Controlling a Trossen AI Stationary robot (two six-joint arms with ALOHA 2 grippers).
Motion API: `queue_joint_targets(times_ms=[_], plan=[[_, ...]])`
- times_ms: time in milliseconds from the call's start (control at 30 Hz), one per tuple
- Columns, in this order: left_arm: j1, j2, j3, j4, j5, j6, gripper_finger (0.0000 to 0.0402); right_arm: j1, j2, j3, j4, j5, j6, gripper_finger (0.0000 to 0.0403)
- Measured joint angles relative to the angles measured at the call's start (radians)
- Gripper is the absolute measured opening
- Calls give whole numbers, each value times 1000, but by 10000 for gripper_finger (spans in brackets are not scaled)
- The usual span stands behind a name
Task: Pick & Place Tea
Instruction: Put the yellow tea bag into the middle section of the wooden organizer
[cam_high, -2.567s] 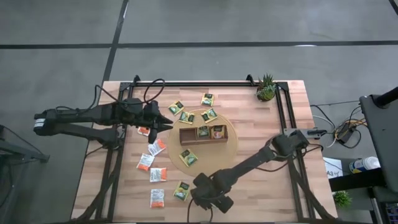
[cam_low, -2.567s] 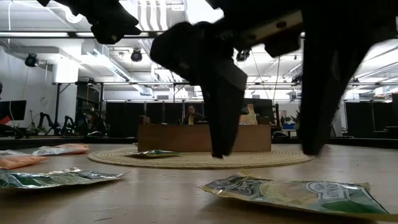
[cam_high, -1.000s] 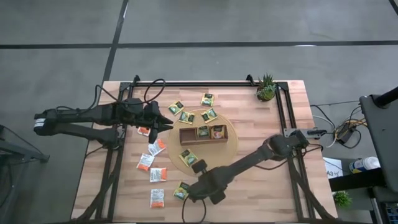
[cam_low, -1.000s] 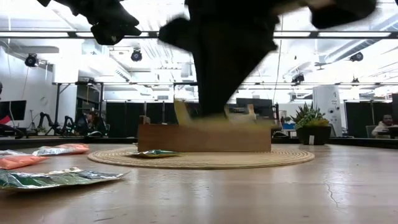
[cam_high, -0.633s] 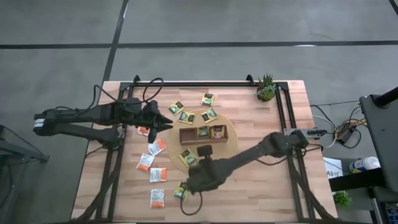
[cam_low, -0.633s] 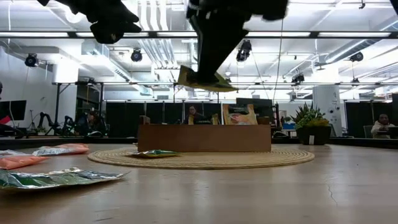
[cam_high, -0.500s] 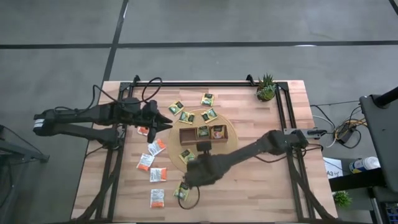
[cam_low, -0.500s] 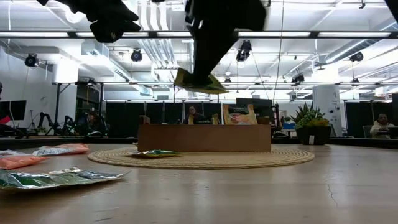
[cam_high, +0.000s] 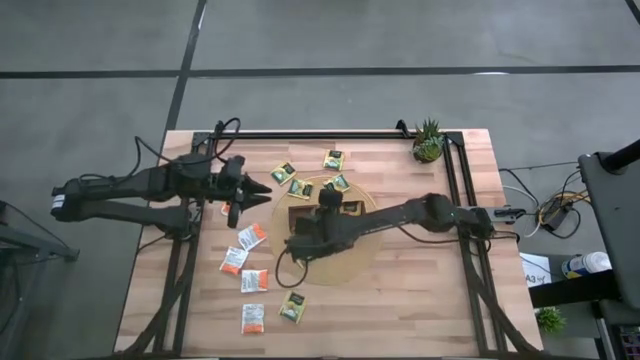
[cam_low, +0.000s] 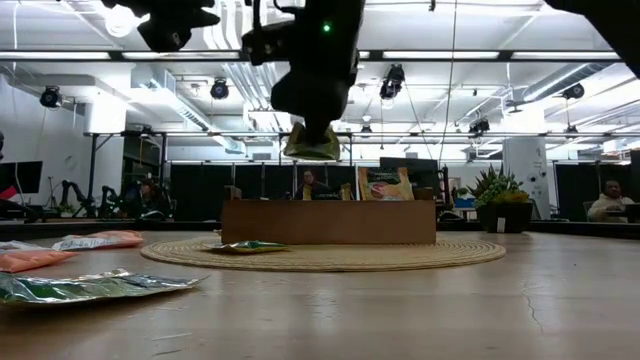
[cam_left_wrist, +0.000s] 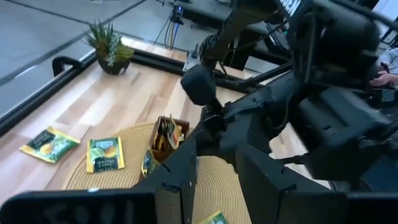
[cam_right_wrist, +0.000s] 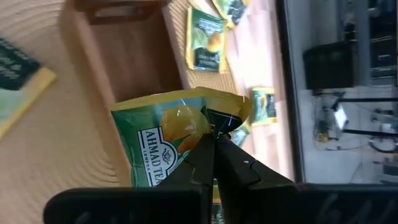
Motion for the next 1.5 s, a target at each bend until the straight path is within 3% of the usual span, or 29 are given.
queue_joint_targets(times_ms=[467,800,1500], plan=[[0,-15,0,4,-18,1,108,-15,0,-190,111,88,-14,8],[0,-16,0,6,-30,-4,108,-47,-33,-212,155,117,-113,8],[0,-15,0,14,-56,-29,108,-64,-186,-460,454,84,-279,8]])
